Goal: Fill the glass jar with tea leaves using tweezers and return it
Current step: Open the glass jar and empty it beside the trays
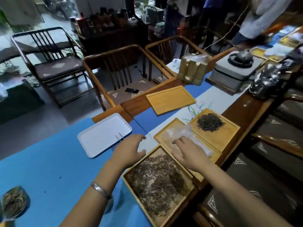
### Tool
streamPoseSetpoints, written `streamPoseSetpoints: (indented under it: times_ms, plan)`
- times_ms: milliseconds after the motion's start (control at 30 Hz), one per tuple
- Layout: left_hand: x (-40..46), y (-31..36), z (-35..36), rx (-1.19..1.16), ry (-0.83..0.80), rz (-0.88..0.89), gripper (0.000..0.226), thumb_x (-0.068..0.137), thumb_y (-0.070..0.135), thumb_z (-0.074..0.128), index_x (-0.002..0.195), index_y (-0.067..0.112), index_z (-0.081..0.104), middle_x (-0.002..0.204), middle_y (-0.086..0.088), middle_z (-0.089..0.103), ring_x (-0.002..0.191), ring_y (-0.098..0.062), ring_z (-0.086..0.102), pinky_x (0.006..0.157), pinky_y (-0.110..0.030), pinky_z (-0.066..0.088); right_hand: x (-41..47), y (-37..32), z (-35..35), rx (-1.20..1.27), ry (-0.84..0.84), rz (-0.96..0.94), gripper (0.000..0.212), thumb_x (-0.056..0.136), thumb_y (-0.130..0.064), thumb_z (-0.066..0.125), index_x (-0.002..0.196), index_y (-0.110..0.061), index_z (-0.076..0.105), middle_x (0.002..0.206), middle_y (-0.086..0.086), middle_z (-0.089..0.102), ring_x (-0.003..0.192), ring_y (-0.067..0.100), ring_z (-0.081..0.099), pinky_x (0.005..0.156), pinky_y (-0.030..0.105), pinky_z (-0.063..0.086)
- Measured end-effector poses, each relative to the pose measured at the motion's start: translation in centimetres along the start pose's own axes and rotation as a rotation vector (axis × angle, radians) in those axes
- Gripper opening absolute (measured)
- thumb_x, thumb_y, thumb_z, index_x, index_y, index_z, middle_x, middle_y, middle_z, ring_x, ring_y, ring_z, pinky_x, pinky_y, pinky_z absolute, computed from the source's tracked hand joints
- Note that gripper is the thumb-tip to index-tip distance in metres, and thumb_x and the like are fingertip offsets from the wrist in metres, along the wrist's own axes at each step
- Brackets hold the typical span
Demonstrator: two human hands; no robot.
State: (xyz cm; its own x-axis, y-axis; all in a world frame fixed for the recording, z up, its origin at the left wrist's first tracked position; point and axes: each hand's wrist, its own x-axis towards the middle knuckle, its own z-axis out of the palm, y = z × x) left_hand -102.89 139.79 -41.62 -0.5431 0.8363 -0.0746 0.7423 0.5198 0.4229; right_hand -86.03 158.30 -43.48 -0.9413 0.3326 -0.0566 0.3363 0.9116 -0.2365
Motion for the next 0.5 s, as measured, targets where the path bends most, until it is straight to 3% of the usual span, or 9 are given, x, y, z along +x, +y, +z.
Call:
streamPoseSetpoints:
  times_ms: [333, 500]
  plan:
    - [10.1, 7.0, 9.9, -0.055, -0.141, -0.01, 0.056, 0.086, 0.04, 0.06, 0.138, 0.028, 0.042, 0.135, 0.001, 0.051, 0.121, -0.016, 0.05, 0.092, -0.034, 0.049, 1.0, 12.7, 1.5, 0.019, -0.114, 0.106, 0.05, 0.093, -0.05, 0.043, 0.132, -0.02, 0.043, 0.126, 0.003, 0.049, 0.112, 0.021, 0.051, 0.081, 0.033, 0.049]
    - [11.8, 7.1, 13.7, -0.155, -0.087, -0.185, 0.081, 0.08, 0.053, 0.065, 0.148, 0.038, 0.024, 0.141, 0.0, 0.038, 0.116, -0.018, 0.052, 0.082, -0.028, 0.047, 2.7, 15.1, 4.7, 0.025, -0.18, 0.177, 0.079, 0.077, -0.068, 0.05, 0.135, -0.016, 0.036, 0.124, 0.006, 0.047, 0.114, 0.024, 0.048, 0.088, 0.034, 0.048]
